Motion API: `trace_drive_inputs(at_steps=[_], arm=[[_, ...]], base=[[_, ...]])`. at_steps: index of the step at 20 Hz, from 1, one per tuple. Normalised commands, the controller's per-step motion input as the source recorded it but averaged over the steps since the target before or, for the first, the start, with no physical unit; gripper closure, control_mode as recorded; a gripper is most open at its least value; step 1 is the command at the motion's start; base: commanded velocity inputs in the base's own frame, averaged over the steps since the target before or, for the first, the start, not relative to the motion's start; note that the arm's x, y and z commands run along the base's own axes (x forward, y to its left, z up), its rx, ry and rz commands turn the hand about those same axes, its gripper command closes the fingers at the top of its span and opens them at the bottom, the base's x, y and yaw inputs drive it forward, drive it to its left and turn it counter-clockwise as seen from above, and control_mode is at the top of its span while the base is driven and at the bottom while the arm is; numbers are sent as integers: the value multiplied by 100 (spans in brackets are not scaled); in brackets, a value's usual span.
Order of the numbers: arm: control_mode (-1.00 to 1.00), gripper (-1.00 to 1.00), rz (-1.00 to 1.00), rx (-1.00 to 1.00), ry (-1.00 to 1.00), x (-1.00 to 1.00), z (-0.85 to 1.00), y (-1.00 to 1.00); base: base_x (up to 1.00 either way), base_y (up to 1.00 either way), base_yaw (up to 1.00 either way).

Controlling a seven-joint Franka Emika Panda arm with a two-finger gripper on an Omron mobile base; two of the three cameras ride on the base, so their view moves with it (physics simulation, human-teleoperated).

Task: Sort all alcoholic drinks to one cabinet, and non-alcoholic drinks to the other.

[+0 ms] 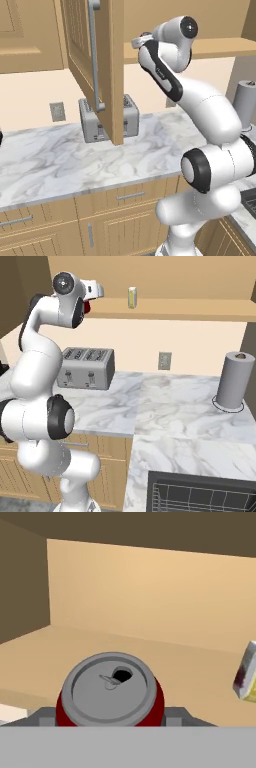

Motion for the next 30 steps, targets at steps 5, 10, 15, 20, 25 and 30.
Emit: trace_drive_inputs(at_steps=[5,10,15,20,25,30], arm=[[-100,100,0,0,5,21,0,0],[-100,100,0,0,4,24,0,0],[-100,100,0,0,4,27,0,1],[-100,100,0,0,2,26,0,1],[-100,100,0,0,2,27,-2,1],[-100,100,0,0,2,25,-5,0]], base=[[0,0,0],[0,0,0],[0,0,0],[0,0,0],[0,0,0],[0,0,0]])
